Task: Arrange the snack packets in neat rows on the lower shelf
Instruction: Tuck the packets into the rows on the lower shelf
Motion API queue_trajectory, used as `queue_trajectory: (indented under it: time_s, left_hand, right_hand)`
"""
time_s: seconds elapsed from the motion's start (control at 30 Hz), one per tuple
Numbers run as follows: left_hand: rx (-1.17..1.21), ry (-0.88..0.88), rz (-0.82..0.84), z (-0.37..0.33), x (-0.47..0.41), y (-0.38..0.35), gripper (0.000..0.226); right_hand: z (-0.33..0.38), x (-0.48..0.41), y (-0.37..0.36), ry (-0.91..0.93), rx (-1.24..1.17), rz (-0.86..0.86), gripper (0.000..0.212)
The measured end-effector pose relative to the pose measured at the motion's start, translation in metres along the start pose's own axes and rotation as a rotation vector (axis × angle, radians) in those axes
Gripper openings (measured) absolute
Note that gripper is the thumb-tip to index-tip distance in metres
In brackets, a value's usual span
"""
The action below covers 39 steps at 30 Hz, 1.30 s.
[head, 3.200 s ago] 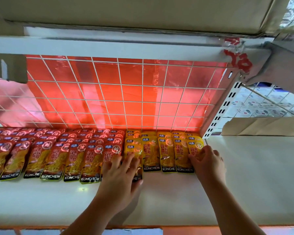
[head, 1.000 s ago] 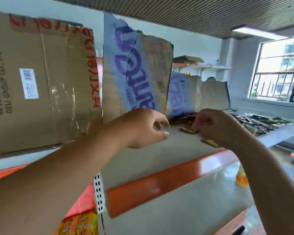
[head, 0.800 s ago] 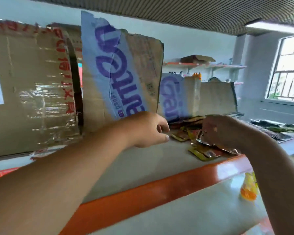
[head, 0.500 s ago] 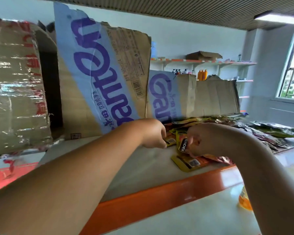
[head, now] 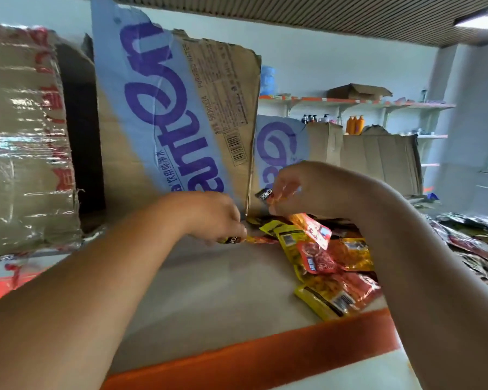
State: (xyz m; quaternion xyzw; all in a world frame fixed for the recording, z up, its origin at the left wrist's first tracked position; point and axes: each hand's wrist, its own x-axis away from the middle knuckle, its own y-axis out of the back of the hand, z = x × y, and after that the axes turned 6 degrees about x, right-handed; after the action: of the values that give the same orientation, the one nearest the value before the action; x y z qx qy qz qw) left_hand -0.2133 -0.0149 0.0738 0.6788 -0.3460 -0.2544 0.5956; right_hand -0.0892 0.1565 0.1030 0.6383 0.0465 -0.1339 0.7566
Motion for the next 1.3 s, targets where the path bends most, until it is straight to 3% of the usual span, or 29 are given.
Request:
queue_trajectory:
  time_s: [0.1, 0.27, 0.43, 0.53, 0.6, 0.7, 0.8, 0.9, 1.07, 1.17, 1.3]
  left_hand:
    - [0.011, 0.092, 0.047, 0.028, 0.004, 0.014, 0.030]
    - [0.510, 0.231, -0.022, 0.041, 0.005, 0.028, 0.029]
    - [0.260, 0.560, 0.324, 0.050, 0.010, 0.024, 0.033]
    - [0.156, 0.622, 0.338, 0.044, 0.014, 0.023, 0.033]
    - [0.109, 0.624, 0.300, 0.035, 0.014, 0.022, 0.046]
    - [-0.058, 0.456, 0.252, 0.022, 0.007, 0.014, 0.072]
    - [-0.103, 0.280, 0.195, 0.009, -0.001, 0.002, 0.062]
    - [-0.088, 0.223, 0.114, 0.006, -0.005, -0.003, 0.050]
    - [-0.060, 0.286, 0.129, 0.013, -0.010, -0.003, 0.049]
    - [-0.039, 0.373, 0.169, 0.029, -0.012, -0.001, 0.050]
    - [0.020, 0.531, 0.153, 0.056, -0.005, 0.002, 0.061]
  right_hand:
    - [0.006, -0.029, 0.001, 0.009, -0.034, -0.062, 0.027]
    - [0.008, -0.050, -0.032, 0.006, -0.194, -0.166, 0.025]
    - [0.011, -0.044, -0.054, 0.072, -0.128, 0.060, 0.027]
    - [0.019, -0.042, -0.059, 0.071, -0.047, 0.131, 0.029]
    - [0.022, -0.042, -0.058, 0.055, -0.014, 0.178, 0.034]
    - [0.025, -0.038, -0.055, 0.040, 0.054, 0.292, 0.042]
    - [0.027, -0.036, -0.056, 0.057, 0.185, 0.387, 0.042]
    - [0.029, -0.037, -0.059, 0.086, 0.228, 0.380, 0.036]
    - [0.025, -0.036, -0.056, 0.134, 0.155, 0.307, 0.022]
    - [0.027, -0.033, -0.051, 0.225, 0.052, 0.244, 0.036]
    - [0.037, -0.028, -0.050, 0.274, -0.040, 0.360, 0.050]
